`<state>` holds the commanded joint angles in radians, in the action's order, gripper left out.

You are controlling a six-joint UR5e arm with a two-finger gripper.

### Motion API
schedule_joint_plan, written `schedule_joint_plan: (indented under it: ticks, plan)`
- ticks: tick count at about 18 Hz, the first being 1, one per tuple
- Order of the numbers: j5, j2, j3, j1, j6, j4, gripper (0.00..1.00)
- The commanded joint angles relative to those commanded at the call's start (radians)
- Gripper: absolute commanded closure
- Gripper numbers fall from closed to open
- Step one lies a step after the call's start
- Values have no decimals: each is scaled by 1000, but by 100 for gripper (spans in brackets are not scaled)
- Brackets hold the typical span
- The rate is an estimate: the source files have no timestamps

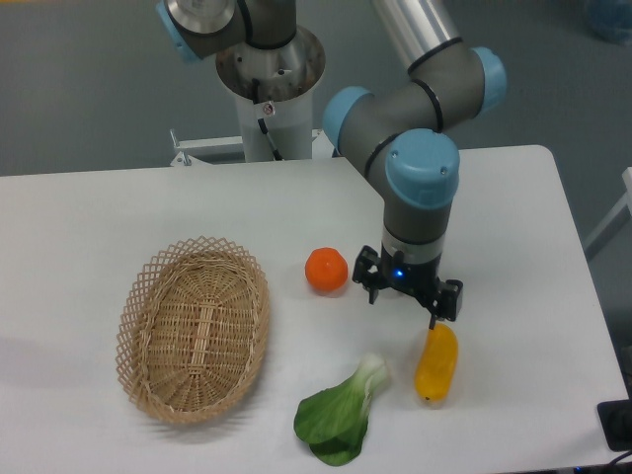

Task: Pick up the mango from the table
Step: 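Move the open gripper toward the yellow mango beside the bok choy, then lower the gripper around the yellow mango and close the fingers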

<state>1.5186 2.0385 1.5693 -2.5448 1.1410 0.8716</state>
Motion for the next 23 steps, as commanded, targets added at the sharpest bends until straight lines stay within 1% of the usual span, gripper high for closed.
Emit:
schedule_joint_plan:
  ticks: [1,2,4,7,12,19,21,23]
  plan:
    - [0,11,0,-8,15,-26,0]
    - [0,26,-3,-11,17,-40,0]
    - [0,61,-27,-11,16,-80,0]
    - [2,100,-32,-11,6,-115,0]
    - [3,141,-26,-11,13,-125,0]
    - [18,147,-18,-11,6,-132,0]
    - [18,152,-15,-11,5,-154,0]
    - [20,154,-17,-9,2,-160,0]
